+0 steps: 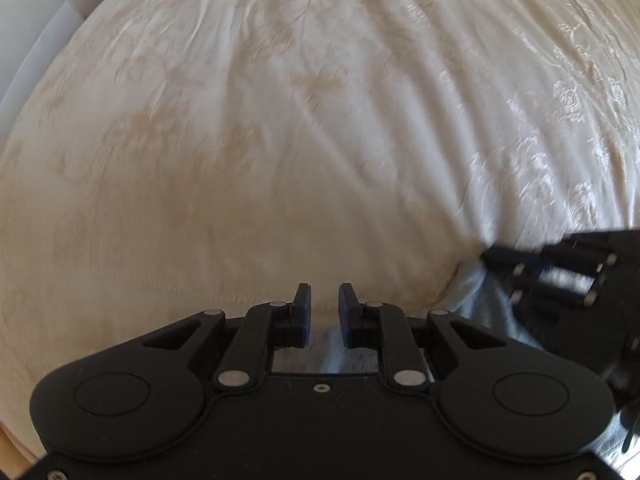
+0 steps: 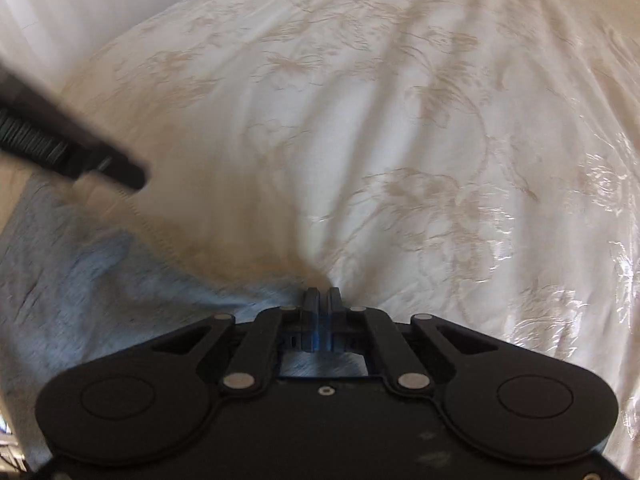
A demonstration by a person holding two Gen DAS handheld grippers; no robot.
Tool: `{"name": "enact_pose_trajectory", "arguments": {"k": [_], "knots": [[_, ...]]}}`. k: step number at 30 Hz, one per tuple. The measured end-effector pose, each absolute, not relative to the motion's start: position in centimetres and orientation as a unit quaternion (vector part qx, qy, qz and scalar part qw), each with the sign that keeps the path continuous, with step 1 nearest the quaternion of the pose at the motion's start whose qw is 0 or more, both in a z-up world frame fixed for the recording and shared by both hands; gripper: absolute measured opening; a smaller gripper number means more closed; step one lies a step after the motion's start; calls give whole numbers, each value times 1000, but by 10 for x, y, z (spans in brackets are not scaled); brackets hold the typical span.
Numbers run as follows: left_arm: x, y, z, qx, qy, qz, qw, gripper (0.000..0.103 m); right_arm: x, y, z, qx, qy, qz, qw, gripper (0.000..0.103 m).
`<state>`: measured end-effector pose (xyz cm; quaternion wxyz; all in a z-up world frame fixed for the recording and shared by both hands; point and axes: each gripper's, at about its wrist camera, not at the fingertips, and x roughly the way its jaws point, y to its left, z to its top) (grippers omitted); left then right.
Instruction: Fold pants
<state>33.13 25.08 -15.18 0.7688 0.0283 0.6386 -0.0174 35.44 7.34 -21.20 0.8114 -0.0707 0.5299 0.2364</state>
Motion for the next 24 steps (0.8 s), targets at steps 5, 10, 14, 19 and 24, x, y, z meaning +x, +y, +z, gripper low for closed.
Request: {"name": "enact_pose_trajectory", "arguments": {"k": [5, 10, 14, 19, 24], "knots": [[268, 290, -154, 11, 619, 17, 785, 27, 322, 37, -172, -3, 507, 213, 835, 13], [232, 316, -165, 33, 628, 40, 777, 27, 241, 11, -175, 8, 547, 162, 821, 14], [211, 331, -173, 28, 629, 22, 776, 27, 170, -8, -203, -11, 613, 110, 783, 13], [199, 317, -167, 66, 634, -2, 770, 20, 120, -41, -196, 53, 637, 35, 769, 13], [190, 298, -148, 31, 621, -40, 782, 19, 89, -101, -154, 133, 579, -80, 800, 20]]}}
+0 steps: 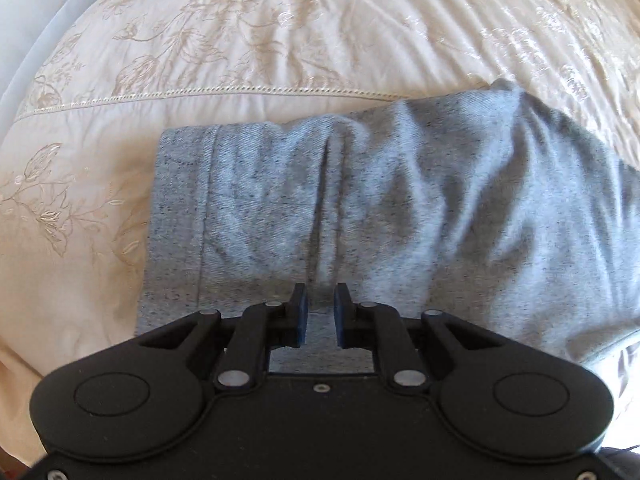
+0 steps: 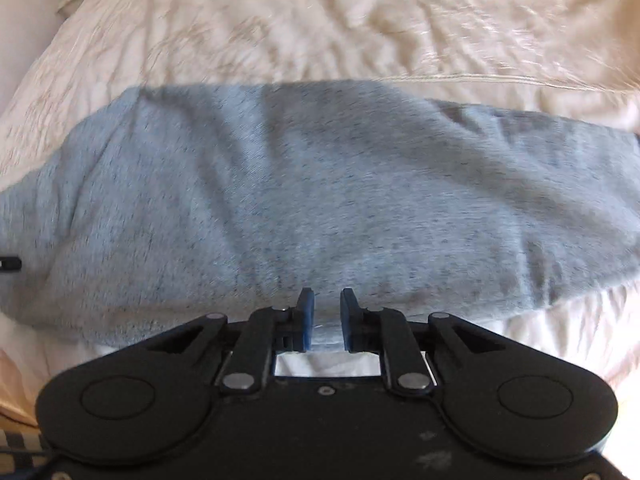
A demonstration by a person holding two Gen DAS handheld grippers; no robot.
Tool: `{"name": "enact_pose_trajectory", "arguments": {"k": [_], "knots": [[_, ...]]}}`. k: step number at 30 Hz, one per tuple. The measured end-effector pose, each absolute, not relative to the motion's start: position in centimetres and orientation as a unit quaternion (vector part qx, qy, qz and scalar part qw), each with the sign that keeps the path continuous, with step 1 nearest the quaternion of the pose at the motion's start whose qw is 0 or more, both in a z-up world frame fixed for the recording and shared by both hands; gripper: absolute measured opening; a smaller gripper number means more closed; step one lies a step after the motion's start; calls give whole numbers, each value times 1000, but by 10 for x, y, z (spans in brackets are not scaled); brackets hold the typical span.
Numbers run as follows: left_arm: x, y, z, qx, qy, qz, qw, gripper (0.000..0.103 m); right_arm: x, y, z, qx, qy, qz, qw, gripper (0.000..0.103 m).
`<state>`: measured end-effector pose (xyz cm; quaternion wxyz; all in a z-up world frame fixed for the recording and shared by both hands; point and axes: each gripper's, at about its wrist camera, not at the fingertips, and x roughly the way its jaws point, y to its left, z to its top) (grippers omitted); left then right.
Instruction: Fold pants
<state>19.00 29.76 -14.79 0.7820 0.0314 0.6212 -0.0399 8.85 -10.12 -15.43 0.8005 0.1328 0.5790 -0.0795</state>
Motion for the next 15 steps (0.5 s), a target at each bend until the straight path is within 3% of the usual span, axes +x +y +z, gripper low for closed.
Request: {"name": "enact_pose_trajectory", "arguments": {"k": [9, 15], "knots": [[170, 211, -141, 16, 593, -76, 802, 19, 72, -268, -135, 187, 504, -220, 814, 24], [144, 126, -158, 7, 609, -84, 789, 22, 114, -311, -147, 165, 501, -128, 840, 27]]}}
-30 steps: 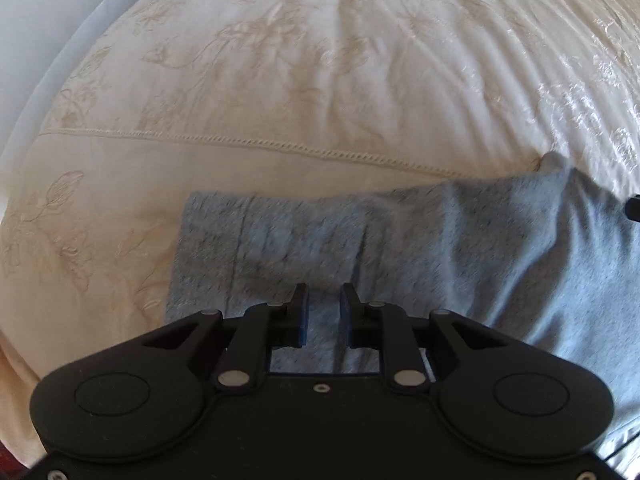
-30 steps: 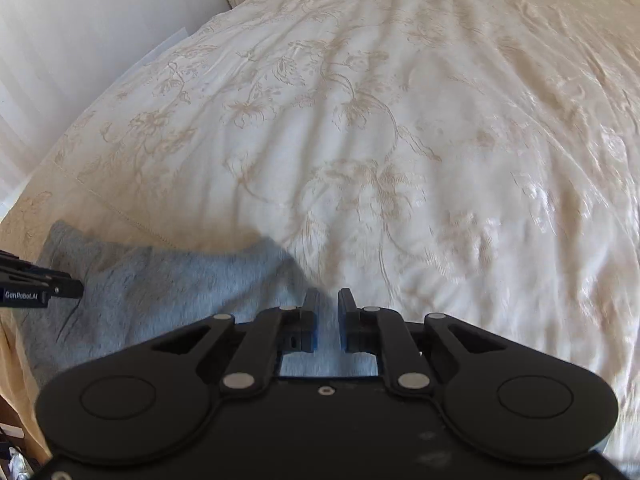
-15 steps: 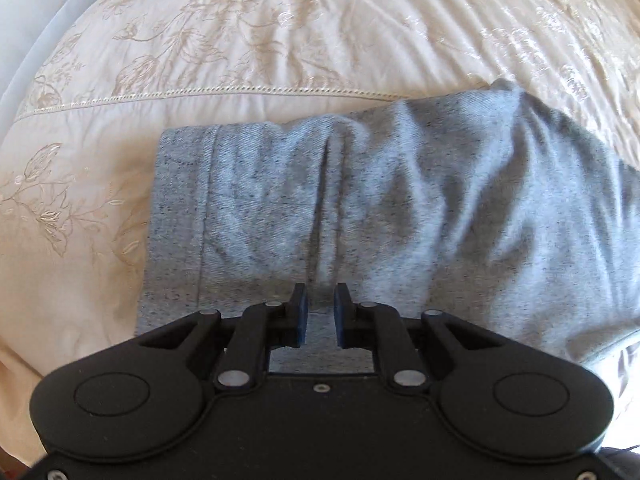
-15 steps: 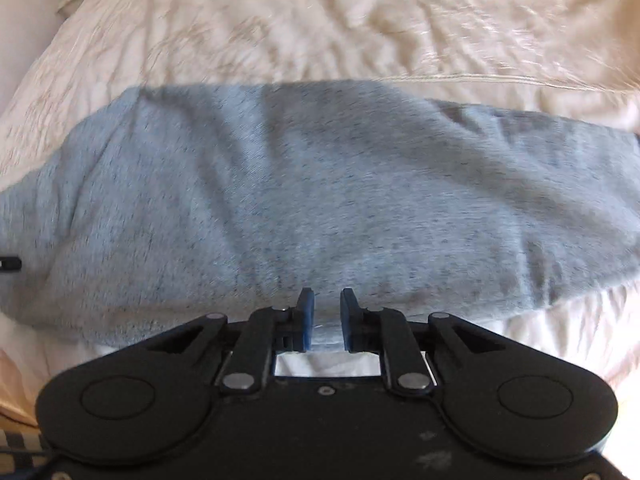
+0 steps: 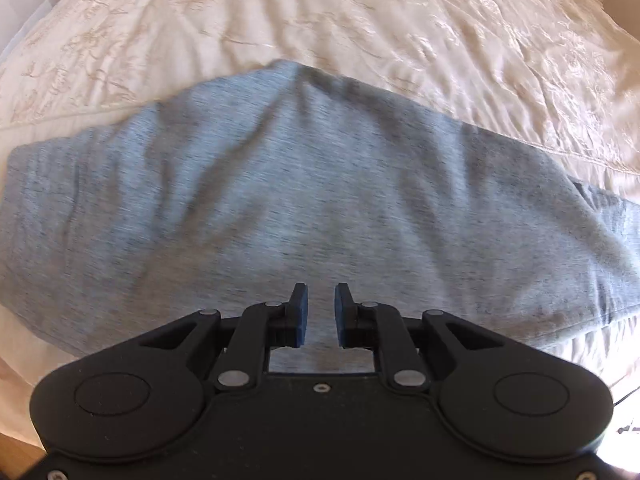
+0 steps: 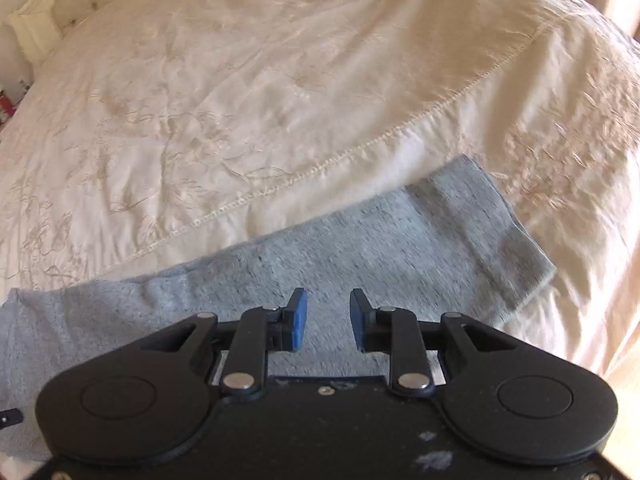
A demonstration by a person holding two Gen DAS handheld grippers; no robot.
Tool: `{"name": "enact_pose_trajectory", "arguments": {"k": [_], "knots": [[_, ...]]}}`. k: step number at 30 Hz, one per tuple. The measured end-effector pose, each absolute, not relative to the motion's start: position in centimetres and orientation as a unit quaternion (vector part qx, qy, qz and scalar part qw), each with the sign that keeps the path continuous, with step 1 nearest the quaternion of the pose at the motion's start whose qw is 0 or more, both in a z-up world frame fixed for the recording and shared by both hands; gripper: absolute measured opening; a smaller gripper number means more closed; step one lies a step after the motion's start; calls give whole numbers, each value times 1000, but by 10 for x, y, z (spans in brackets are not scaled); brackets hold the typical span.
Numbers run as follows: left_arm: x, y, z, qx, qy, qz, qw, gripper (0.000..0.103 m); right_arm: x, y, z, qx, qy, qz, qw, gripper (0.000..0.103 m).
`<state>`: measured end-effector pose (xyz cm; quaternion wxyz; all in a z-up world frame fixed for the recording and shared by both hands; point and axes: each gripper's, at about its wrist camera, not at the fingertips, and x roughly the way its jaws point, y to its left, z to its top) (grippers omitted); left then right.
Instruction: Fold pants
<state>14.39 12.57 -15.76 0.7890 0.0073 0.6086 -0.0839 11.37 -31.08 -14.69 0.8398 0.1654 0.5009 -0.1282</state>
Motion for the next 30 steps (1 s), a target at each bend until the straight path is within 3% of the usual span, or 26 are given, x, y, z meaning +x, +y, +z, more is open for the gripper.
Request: {"name": "enact_pose_trajectory", "arguments": {"k": [5, 10, 13, 21, 22, 23, 25, 30], "knots": [[137, 84, -199, 1, 661, -60, 748, 28, 155, -273, -160, 31, 503, 17, 863, 25], [141, 82, -204, -15, 664, -22, 747, 28, 180, -247, -174, -98, 499, 132, 851, 28], [141, 92, -206, -44, 664, -12, 747, 28, 186, -239, -181, -137, 503, 185, 833, 32], [132, 97, -209, -54, 651, 0, 757, 28, 178, -223, -205, -220, 493, 252, 803, 32], [131, 95, -209, -49, 650, 1, 758, 28, 179, -224, -206, -217, 495, 253, 802, 28], [130, 94, -209, -46, 650, 2, 759, 28, 180, -227, -207, -207, 501, 258, 800, 5], [128, 92, -209, -41, 648, 5, 760, 28, 180, -227, -207, -200, 507, 259, 797, 1], [129, 78, -211, -35, 644, 4, 764, 28, 198, -248, -209, -179, 509, 149, 829, 1]]}}
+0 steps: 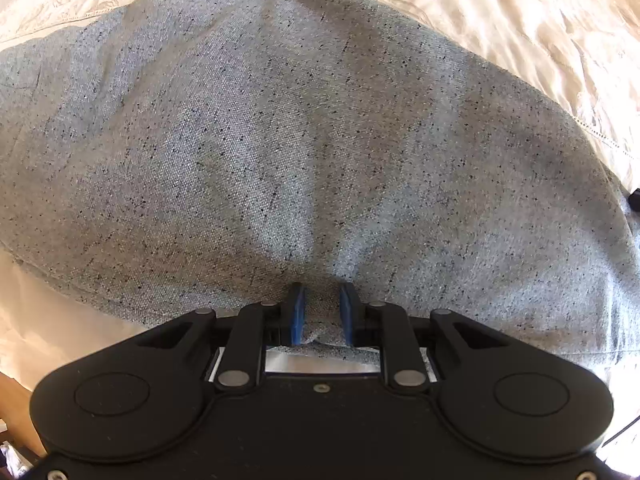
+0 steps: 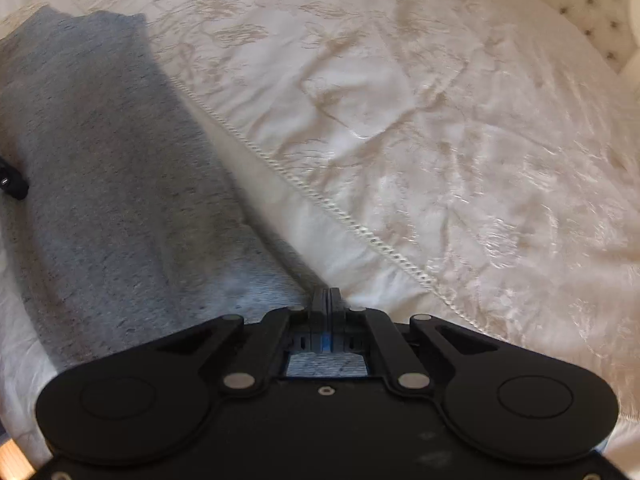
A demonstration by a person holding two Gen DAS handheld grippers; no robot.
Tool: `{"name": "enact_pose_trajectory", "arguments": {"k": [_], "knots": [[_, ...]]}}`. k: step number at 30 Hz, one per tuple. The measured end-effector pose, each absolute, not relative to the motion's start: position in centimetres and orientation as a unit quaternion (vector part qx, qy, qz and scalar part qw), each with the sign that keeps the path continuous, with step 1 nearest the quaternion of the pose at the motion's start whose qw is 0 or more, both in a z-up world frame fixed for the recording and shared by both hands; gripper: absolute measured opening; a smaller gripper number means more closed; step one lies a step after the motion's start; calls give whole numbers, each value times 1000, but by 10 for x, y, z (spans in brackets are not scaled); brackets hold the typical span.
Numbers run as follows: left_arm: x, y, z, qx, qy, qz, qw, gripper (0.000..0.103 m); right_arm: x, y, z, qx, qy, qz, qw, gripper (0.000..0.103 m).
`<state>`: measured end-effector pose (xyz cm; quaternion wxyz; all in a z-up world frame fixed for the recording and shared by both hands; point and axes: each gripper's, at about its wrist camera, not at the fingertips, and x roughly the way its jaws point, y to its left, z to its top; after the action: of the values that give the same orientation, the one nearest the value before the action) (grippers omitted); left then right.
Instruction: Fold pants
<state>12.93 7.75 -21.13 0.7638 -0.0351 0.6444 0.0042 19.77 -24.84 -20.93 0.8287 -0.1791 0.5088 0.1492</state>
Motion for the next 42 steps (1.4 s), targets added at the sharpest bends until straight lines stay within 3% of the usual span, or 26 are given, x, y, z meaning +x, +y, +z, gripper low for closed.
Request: {"name": "enact_pose_trajectory", "arguments": {"k": [3, 7, 20, 21, 23, 26, 33, 34, 35, 36, 39, 42], "knots": [[127, 77, -212, -35, 641, 1, 766, 28, 199, -260, -194, -113, 503, 183, 837, 2], [124, 79, -211, -36, 639, 1, 768, 28, 188, -236, -176, -144, 453, 265, 839, 22], [121, 78, -210, -38, 635, 5, 771, 29, 213, -203, -205, -200, 481, 358, 775, 22], [121, 78, -210, -38, 635, 5, 772, 29, 213, -203, -206, -202, 481, 362, 773, 20], [120, 78, -211, -40, 633, 5, 773, 29, 209, -202, -207, -205, 487, 372, 764, 3], [119, 80, -213, -42, 632, 1, 774, 29, 205, -199, -206, -220, 480, 356, 771, 2], [115, 89, -210, -40, 632, -22, 774, 29, 216, -200, -215, -202, 498, 266, 800, 2], [116, 89, -208, -34, 633, -27, 773, 29, 215, -200, -212, -199, 494, 244, 811, 4], [117, 88, -204, -26, 634, -32, 772, 29, 213, -202, -206, -188, 489, 227, 821, 15], [117, 86, -200, -14, 632, -37, 774, 28, 208, -205, -198, -165, 481, 207, 836, 18], [111, 73, -184, 22, 610, -77, 788, 27, 186, -217, -182, -89, 491, 188, 846, 18], [106, 63, -186, 45, 622, -121, 773, 28, 158, -220, -197, -100, 522, 144, 835, 17]]}}
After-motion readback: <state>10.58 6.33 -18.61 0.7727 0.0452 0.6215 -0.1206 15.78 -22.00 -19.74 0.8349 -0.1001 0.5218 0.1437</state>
